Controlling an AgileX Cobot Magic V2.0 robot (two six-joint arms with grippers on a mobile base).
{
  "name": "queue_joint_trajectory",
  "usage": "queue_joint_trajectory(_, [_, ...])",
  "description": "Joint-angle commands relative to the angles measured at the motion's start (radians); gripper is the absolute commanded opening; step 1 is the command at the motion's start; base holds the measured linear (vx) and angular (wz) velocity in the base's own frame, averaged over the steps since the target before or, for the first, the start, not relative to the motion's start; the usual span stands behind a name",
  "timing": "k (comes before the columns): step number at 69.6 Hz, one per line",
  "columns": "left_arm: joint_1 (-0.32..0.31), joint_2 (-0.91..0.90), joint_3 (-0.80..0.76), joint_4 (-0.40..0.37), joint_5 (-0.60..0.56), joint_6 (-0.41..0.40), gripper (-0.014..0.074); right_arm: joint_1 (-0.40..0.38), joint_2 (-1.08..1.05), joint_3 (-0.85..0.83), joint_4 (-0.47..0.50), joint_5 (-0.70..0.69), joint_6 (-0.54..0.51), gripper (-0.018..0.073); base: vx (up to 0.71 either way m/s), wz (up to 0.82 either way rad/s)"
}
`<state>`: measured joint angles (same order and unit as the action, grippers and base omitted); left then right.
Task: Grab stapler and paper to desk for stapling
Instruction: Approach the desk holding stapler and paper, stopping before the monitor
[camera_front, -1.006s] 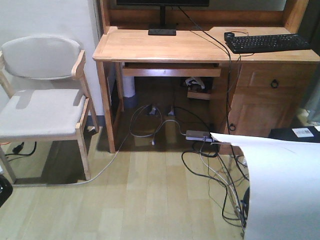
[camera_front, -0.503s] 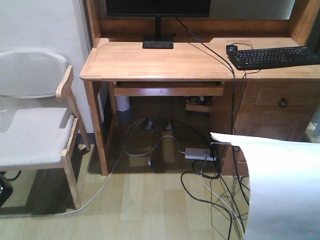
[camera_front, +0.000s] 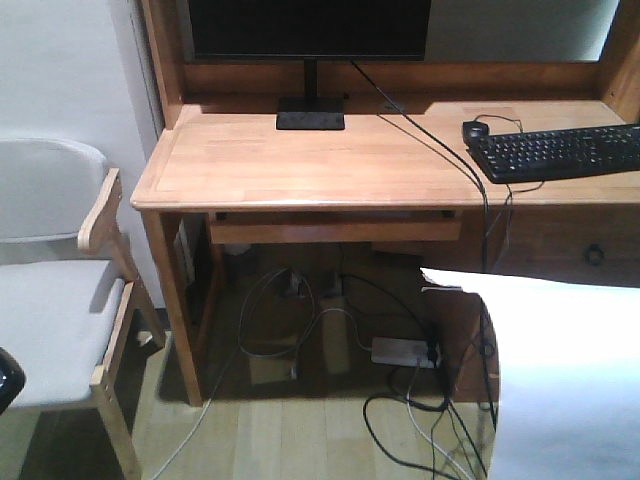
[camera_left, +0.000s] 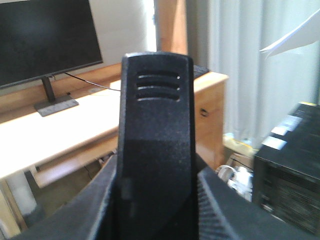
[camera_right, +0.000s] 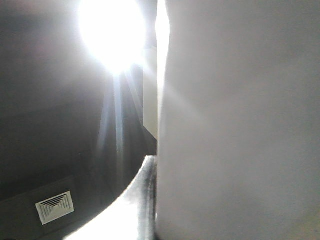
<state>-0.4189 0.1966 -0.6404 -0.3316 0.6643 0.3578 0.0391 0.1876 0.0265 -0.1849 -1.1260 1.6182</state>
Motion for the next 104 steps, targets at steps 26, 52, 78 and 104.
queue_joint_trajectory(26, [-0.003, 0.010, -0.028, -0.027, -0.111, -0.002, -0.0006, -0.005, 0.010, 0.003, -0.002, -0.041, -0.005, -0.0005, 0.36, 0.01])
queue_joint_trajectory(52, [-0.003, 0.010, -0.028, -0.027, -0.111, -0.002, -0.0006, -0.005, 0.010, 0.003, -0.002, -0.041, -0.005, -0.0005, 0.35, 0.02])
queue_joint_trajectory(78, [-0.003, 0.010, -0.028, -0.027, -0.111, -0.002, -0.0006, -0.005, 0.010, 0.003, -0.002, -0.041, -0.004, -0.0005, 0.33, 0.01])
queue_joint_trajectory(104, [-0.003, 0.010, -0.028, -0.027, -0.111, -0.002, -0.0006, -0.005, 0.010, 0.003, -0.002, -0.040, -0.004, -0.0005, 0.29, 0.02])
